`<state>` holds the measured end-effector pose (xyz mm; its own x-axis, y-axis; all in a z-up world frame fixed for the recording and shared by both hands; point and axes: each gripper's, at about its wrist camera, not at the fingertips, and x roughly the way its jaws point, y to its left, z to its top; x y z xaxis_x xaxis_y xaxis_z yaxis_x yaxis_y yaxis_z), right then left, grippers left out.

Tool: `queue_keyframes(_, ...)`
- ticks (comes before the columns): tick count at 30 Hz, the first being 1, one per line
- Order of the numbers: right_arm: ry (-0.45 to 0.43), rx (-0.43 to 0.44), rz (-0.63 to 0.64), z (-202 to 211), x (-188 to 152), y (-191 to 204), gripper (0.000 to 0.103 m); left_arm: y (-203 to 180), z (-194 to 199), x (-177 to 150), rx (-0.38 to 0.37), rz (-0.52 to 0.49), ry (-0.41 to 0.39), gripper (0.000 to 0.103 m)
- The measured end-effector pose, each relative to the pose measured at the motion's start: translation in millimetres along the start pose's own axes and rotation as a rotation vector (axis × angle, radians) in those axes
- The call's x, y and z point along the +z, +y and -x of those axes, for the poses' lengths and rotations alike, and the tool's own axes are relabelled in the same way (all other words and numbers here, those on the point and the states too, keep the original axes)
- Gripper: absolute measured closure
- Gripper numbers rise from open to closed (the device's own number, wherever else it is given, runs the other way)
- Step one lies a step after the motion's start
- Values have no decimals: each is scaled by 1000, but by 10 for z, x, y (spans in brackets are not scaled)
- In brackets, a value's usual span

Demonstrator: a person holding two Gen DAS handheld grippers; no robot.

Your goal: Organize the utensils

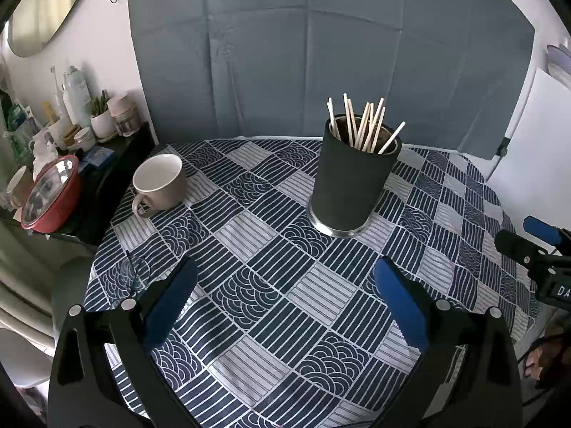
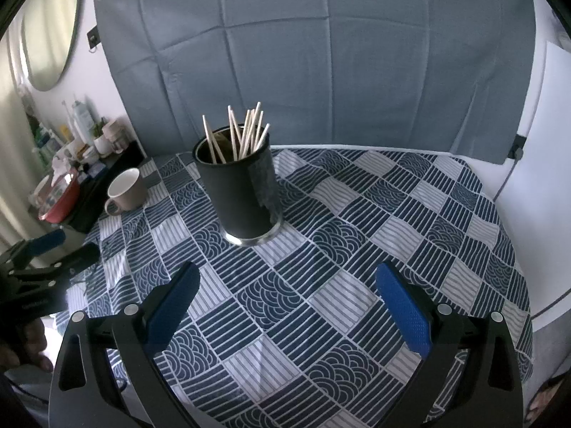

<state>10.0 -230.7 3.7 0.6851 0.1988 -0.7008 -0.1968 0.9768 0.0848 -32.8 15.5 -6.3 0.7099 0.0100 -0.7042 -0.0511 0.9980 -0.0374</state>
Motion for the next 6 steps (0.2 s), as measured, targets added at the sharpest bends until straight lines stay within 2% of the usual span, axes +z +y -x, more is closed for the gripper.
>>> queue_keyframes(6,2,1,-2,-6,-5,-2,8,-2,-3,-4,2,5,4,6)
